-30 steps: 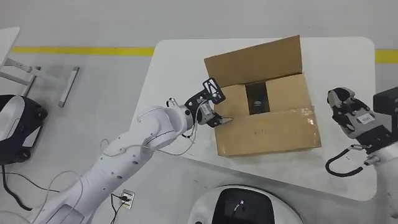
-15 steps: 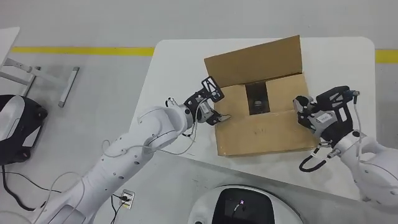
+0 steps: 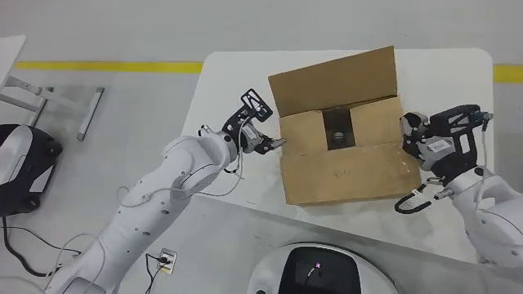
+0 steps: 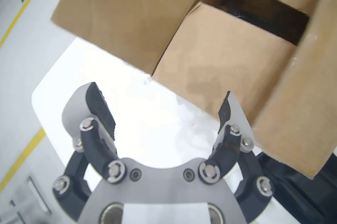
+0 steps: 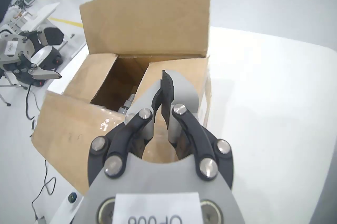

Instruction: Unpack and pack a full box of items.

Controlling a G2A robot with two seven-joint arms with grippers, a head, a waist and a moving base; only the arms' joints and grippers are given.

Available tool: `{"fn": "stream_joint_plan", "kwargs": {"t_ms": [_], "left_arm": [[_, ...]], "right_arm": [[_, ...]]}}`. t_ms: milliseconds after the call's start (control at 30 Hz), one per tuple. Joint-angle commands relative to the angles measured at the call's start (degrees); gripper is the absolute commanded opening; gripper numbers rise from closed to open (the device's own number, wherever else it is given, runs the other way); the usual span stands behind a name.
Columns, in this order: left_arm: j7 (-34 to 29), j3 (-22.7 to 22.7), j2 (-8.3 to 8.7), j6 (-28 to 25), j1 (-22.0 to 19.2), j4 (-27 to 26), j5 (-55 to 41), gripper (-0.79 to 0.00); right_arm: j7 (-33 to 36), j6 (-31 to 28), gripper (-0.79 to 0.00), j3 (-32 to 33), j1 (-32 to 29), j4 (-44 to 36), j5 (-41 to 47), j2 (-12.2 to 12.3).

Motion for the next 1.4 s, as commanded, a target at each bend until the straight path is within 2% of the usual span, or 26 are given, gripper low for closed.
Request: {"fn": "stream_joint_plan", "kwargs": {"t_ms": [0,33,100,133,233,367,833,1033,1367], "left_arm": [[-2.64,-1.73,0.16,1.24,1.21,-0.15,-0.54,-0.215],[-3.49,-2.47,0.2,1.7,1.72,-0.3,-1.13,-0.422],[-4.82,-3.68,0.33,1.9,2.66,-0.3,-1.06,-0.625],[-5.35,-4.12,0.36,2.09,3.13,-0.14,-1.05,-0.785],[-6.36,-4.6,0.42,1.93,3.99,0.9,0.01,-0.785],[-7.15,-2.47,0.18,0.49,3.19,3.7,1.44,-0.785],[-5.41,9.6,-2.35,-2.5,-6.84,9.66,4.3,-0.785],[-3.46,11.5,-3.1,-3.29,-8.6,10.75,4.02,-0.785],[-1.03,12.94,-4.03,-4.19,-10.45,10.76,3.59,-0.785]], "right_arm": [[-0.56,0.85,-0.785,2.41,-1.4,-1.76,-0.15,0.19],[-0.69,1.07,-0.785,3.58,-2.08,-2.3,-0.23,0.29],[-0.97,1.42,-0.785,5.81,-3.34,-2.6,-0.38,0.48],[-1.12,1.66,-0.785,6.81,-3.88,-2.37,-0.46,0.56],[-1.46,2.54,-0.785,9.08,-5.39,-1.4,-0.33,0.69],[-1.91,2.29,-0.785,10.57,-6.65,0.99,0.63,0.78],[-1.09,0.04,-0.785,5.62,-6.73,6.31,0.61,0.44],[-0.01,-0.15,-0.785,5.64,-8.05,5.46,0.72,0.5],[4.63,-2.28,-0.785,8.37,-12.33,-0.54,2.37,1.06]]}}
